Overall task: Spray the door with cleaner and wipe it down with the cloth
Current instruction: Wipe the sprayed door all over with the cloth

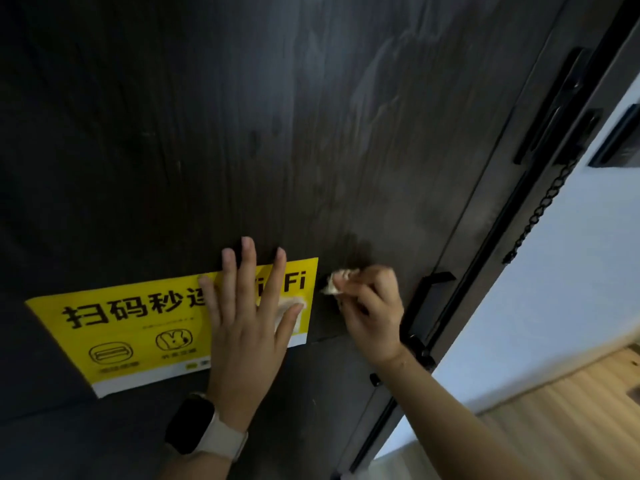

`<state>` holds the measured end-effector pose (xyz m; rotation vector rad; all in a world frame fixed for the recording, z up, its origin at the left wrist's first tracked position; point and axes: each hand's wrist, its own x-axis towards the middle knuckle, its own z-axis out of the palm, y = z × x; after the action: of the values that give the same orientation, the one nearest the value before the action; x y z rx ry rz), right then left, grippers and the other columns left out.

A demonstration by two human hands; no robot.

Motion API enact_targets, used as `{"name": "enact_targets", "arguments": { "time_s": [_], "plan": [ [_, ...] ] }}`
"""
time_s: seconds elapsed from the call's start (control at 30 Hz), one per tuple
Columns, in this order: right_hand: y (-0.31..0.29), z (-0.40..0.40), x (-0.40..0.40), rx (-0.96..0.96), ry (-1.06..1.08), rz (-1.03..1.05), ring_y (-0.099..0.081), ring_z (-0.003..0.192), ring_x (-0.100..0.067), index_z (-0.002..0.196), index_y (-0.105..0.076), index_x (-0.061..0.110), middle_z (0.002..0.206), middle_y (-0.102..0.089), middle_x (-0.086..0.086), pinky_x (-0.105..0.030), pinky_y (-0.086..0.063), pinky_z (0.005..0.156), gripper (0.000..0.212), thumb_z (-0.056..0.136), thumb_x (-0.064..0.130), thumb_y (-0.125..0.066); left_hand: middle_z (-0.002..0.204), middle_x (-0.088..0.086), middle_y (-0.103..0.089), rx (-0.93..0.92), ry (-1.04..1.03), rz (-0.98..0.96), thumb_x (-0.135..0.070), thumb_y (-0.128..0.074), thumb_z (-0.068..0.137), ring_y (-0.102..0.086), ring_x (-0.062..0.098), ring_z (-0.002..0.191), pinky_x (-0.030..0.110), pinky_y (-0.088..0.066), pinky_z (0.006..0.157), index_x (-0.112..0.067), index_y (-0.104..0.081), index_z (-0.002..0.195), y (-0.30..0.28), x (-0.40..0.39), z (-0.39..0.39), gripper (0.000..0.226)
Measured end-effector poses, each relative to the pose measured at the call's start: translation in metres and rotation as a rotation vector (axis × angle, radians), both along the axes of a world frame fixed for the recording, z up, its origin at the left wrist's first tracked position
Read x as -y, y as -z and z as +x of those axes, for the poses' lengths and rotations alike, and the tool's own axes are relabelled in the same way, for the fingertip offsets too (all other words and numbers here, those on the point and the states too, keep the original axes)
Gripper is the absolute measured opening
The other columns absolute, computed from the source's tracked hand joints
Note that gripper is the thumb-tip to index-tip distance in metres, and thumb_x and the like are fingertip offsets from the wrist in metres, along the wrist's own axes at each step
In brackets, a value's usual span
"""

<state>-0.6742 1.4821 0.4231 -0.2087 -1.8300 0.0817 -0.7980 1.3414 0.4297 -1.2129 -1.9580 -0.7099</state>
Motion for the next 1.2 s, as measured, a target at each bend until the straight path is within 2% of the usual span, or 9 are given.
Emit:
{"name": "enact_targets", "arguments": {
  "time_s": [0.1, 0.2, 0.3, 0.47, 0.63, 0.8, 1.03, 1.13, 1.2],
  "plan": [
    [0.041, 0.007, 0.002, 0.098, 0.024, -0.048, -0.051, 0.083, -0.022, 0.095, -0.072, 0.007, 0.093, -0.051, 0.0, -0.036, -0.046, 0.068, 0.011, 0.085, 0.003, -0.072, 0.162, 0.009, 0.015, -0.071, -0.058, -0.007, -0.053, -0.042, 0.094, 0.011, 0.03, 0.15, 0.051, 0.007, 0.12, -0.025, -0.006, 0.156, 0.009, -0.005, -0.008, 0.077],
    [0.039, 0.015, -0.001, 0.18, 0.021, -0.023, -0.054, 0.08, -0.026, 0.096, -0.073, 0.007, 0.091, -0.051, 0.0, -0.035, -0.046, 0.069, 0.018, 0.081, -0.002, -0.076, 0.161, 0.009, 0.017, -0.086, -0.058, 0.005, -0.054, -0.042, 0.094, 0.013, 0.029, 0.149, 0.05, 0.01, 0.119, -0.026, -0.004, 0.156, 0.012, -0.007, -0.012, 0.078],
    [0.002, 0.016, -0.008, 0.063, 0.083, 0.01, -0.052, 0.08, -0.025, 0.084, -0.075, -0.003, 0.092, -0.05, -0.002, -0.033, -0.044, 0.069, 0.003, 0.083, -0.001, -0.073, 0.161, 0.009, 0.019, -0.1, -0.067, 0.008, -0.056, -0.042, 0.095, 0.015, 0.029, 0.149, 0.05, 0.01, 0.119, -0.025, -0.004, 0.156, 0.013, -0.006, -0.012, 0.078],
    [0.008, 0.002, -0.005, -0.114, 0.104, -0.047, -0.052, 0.082, -0.026, 0.096, -0.073, 0.004, 0.094, -0.05, -0.003, -0.032, -0.045, 0.072, 0.011, 0.087, -0.001, -0.071, 0.161, 0.008, 0.019, -0.105, -0.073, 0.004, -0.057, -0.046, 0.095, 0.015, 0.028, 0.149, 0.051, 0.009, 0.119, -0.026, -0.003, 0.156, 0.015, -0.007, -0.013, 0.081],
    [0.081, 0.004, 0.011, 0.16, 0.079, -0.072, -0.054, 0.082, -0.024, 0.093, -0.075, -0.002, 0.094, -0.052, -0.003, -0.028, -0.044, 0.074, 0.009, 0.084, 0.0, -0.073, 0.16, 0.006, 0.022, -0.097, -0.073, -0.019, -0.056, -0.049, 0.095, 0.018, 0.026, 0.148, 0.05, 0.01, 0.119, -0.027, -0.001, 0.156, 0.014, -0.006, -0.014, 0.082],
    [0.111, 0.011, 0.026, 0.249, 0.084, -0.231, -0.053, 0.08, -0.022, 0.09, -0.074, 0.004, 0.092, -0.055, 0.0, -0.029, -0.044, 0.068, 0.014, 0.093, 0.013, -0.063, 0.161, 0.01, 0.015, -0.056, -0.04, -0.06, -0.05, -0.048, 0.098, 0.009, 0.03, 0.149, 0.053, 0.001, 0.12, -0.025, -0.011, 0.156, 0.007, 0.006, -0.005, 0.073],
    [0.146, 0.03, 0.061, 0.366, -0.138, -0.641, -0.057, 0.092, -0.007, 0.099, -0.074, 0.018, 0.102, -0.056, 0.011, -0.018, -0.047, 0.076, 0.02, 0.082, 0.009, -0.069, 0.161, 0.016, -0.017, 0.211, -0.043, -0.021, -0.032, -0.06, 0.093, -0.016, 0.033, 0.149, 0.056, -0.022, 0.117, -0.019, -0.033, 0.15, 0.068, 0.05, 0.019, 0.064],
    [0.163, 0.026, 0.07, 0.428, -0.264, -0.782, -0.059, 0.094, -0.006, 0.098, -0.074, 0.022, 0.104, -0.056, 0.015, -0.014, -0.046, 0.079, 0.021, 0.083, 0.01, -0.068, 0.16, 0.001, -0.025, 0.454, -0.058, -0.109, -0.033, -0.052, 0.096, -0.034, 0.024, 0.142, 0.046, -0.036, 0.11, -0.026, -0.032, 0.151, 0.115, 0.075, 0.032, 0.059],
    [0.176, 0.022, 0.074, 0.48, -0.357, -0.842, -0.061, 0.095, -0.005, 0.098, -0.073, 0.032, 0.105, -0.056, 0.02, -0.016, -0.048, 0.081, 0.021, 0.085, 0.016, -0.066, 0.158, -0.006, -0.029, 0.647, -0.085, -0.158, -0.04, -0.045, 0.097, -0.042, 0.017, 0.136, 0.033, -0.034, 0.11, -0.035, -0.026, 0.151, 0.141, 0.094, 0.042, 0.057]
  ]
}}
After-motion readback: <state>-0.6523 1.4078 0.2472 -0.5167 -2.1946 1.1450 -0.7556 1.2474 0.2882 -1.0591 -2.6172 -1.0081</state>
